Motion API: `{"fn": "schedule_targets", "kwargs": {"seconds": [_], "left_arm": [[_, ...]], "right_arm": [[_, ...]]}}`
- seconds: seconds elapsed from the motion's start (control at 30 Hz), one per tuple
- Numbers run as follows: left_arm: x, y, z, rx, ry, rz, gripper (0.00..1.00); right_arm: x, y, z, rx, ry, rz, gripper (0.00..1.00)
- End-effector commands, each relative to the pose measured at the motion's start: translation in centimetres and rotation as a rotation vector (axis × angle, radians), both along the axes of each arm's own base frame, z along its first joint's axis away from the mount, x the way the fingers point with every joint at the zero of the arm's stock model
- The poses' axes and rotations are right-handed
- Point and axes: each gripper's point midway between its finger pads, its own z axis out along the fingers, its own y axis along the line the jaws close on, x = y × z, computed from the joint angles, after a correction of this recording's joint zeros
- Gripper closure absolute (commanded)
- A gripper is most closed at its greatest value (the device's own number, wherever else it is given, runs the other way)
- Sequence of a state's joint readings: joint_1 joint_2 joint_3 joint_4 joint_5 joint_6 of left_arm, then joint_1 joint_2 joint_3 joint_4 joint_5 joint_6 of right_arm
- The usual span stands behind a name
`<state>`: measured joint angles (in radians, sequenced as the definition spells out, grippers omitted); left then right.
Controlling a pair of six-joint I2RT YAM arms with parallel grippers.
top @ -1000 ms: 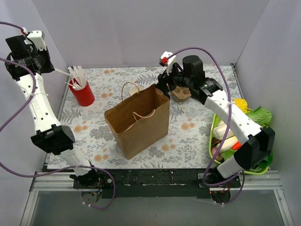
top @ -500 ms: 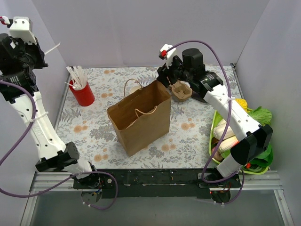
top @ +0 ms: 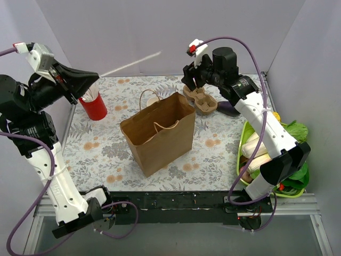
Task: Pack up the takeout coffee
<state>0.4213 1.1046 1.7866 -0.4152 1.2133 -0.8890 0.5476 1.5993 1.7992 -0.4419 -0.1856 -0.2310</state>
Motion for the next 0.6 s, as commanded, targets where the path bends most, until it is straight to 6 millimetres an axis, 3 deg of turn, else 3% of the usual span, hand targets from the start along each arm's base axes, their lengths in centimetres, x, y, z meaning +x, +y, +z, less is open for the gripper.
{"fn": "schedule_targets", "kwargs": {"seconds": [0.0, 0.13, 0.23, 0.57], "left_arm": [[-4.9, -3.0, -2.7, 0.014, 0.166, -0.342, 1.0], [-7.4, -3.7, -5.7, 0.002, 0.284, -0.465, 1.0], [-8.0, -3.7, -8.3, -0.039, 0.388, -0.514, 1.0], [-6.6, -3.2, -13.0, -0.09, 0.474, -0.494, 1.0]], "right_arm": [[1.6, -2.6, 2.0, 0.055, -0.006, -0.126, 0.34], [2.5, -4.2, 2.4, 0.049, -0.023, -0.178, 0.34], [2.6, -4.6, 2.8, 0.042, -0.041, -0.188, 0.34], [2.1, -5.3, 3.5, 0.024, -0.071, -0.187, 0.34]]}}
